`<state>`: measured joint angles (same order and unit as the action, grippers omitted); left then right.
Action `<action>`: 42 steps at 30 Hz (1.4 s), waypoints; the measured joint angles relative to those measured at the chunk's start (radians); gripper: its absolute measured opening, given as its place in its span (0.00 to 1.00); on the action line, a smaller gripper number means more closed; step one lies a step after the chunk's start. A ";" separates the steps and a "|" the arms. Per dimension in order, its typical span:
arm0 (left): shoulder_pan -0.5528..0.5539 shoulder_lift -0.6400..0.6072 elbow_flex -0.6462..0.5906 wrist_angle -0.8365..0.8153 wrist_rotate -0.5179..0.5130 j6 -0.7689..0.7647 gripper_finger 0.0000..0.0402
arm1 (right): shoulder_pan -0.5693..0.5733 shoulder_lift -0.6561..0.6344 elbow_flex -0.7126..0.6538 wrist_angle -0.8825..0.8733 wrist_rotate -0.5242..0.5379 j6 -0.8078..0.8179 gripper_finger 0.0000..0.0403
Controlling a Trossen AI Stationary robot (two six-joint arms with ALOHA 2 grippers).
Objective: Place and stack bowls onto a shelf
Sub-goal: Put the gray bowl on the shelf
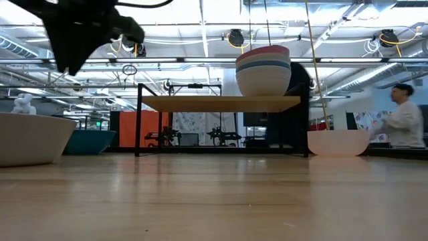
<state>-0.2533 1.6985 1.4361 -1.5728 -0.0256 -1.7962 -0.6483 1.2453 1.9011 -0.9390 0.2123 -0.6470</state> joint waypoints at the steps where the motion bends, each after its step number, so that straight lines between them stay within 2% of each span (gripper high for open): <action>1: -0.009 0.000 -0.009 0.004 0.013 -0.016 0.20 | 0.000 0.000 0.000 0.000 0.000 0.000 0.35; 12: -0.054 0.000 -0.124 0.184 0.029 -0.078 0.20 | 0.000 0.000 0.000 0.001 0.000 0.000 0.35; 20: -0.053 0.000 -0.198 0.220 0.028 -0.094 0.20 | 0.000 0.000 0.000 0.001 0.000 0.000 0.35; 27: -0.053 0.000 -0.270 0.381 0.027 -0.062 0.20 | 0.000 0.000 0.000 0.001 0.000 0.000 0.35; 42: -0.057 0.000 -0.330 0.356 0.014 0.012 0.20 | 0.000 0.000 0.000 0.001 0.000 0.000 0.35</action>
<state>-0.3100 1.6981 1.1063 -1.2169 -0.0113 -1.7847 -0.6479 1.2453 1.9011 -0.9382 0.2119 -0.6469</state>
